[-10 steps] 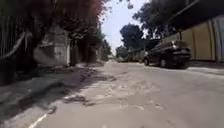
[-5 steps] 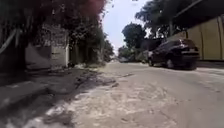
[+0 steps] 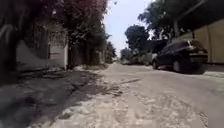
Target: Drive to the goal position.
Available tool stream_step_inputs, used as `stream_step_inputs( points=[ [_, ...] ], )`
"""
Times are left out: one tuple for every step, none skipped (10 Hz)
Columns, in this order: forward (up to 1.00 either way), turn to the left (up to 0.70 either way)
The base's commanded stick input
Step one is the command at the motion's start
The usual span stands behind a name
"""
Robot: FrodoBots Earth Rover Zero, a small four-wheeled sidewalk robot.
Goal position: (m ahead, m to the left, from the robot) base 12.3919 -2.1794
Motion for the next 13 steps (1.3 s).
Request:
stream_step_inputs(
  points=[
    [1.0,0.02],
    [1.0,0.02],
    [1.0,0.02],
    [1.0,0.02],
    [1.0,0.02],
    [1.0,0.02],
    [1.0,0.02],
    [1.0,0.02],
    [1.0,0.02],
    [1.0,0.02],
    [1.0,0.02],
    [1.0,0.02],
    [1.0,0.02]
  ],
)
